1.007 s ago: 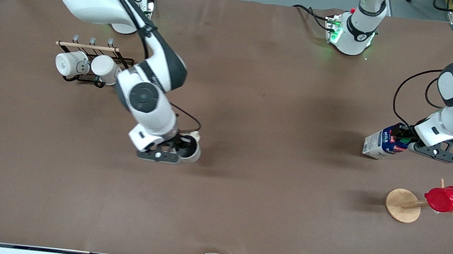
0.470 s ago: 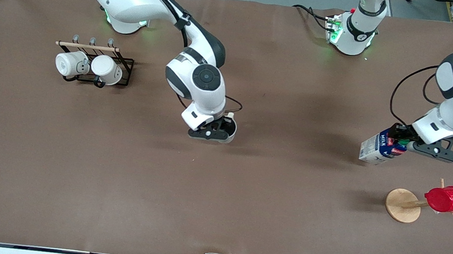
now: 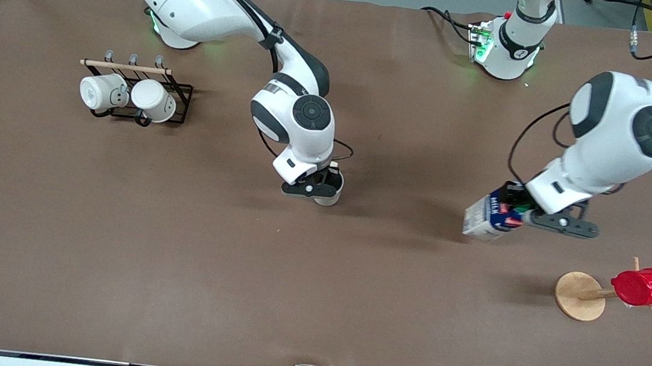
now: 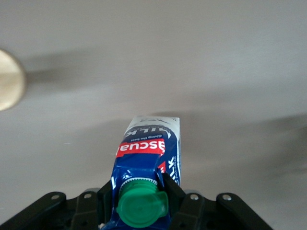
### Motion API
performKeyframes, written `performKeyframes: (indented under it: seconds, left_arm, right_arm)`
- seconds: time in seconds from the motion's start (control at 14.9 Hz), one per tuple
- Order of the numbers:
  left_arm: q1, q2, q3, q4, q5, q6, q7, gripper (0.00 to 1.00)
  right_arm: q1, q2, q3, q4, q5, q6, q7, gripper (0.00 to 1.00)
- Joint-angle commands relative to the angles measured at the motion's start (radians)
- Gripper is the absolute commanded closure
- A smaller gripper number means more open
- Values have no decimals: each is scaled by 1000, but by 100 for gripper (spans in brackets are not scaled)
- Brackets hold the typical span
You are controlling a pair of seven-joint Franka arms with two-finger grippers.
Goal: Place cup and milk on table
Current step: 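Carry the mug and carton toward the table middle with both grippers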
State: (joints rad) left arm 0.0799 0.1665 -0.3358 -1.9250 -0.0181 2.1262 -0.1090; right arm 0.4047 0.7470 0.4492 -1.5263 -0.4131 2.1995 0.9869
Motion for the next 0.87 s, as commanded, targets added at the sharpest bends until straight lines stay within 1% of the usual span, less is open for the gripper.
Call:
performKeyframes:
  seconds: [0.0, 0.13, 0.27, 0.34, 0.47, 0.6, 0.74, 0.81]
  left_arm:
    - [3, 93, -98, 105, 79, -46, -157, 100]
    - [3, 151, -181, 170, 128, -87, -251, 100]
    - [-2, 201, -245, 210, 153, -130, -311, 100]
    - [-2, 220, -274, 213, 165, -132, -333, 100]
    - [-14, 255, -328, 215, 202, -132, -397, 99]
    - [-35, 298, -353, 218, 250, -132, -455, 98]
    - [-51, 338, -385, 228, 265, -132, -500, 96]
    - [-54, 355, -394, 254, 268, -132, -508, 95]
  right_arm:
    - [-17, -6, 16, -25, -35, 17, 52, 43]
    - [-44, -20, 48, -18, -32, 8, 52, 0]
    - [-89, -66, 75, -15, -29, -15, 58, 0]
    - [-113, -96, 81, -15, -24, -42, 61, 0]
    - [-162, -199, 89, -17, -10, -163, 56, 0]
    - [-217, -308, 92, -17, 45, -320, 46, 0]
    - [-280, -398, 88, -15, 56, -409, 10, 0]
    - [-321, -432, 88, -14, 69, -432, -17, 0]
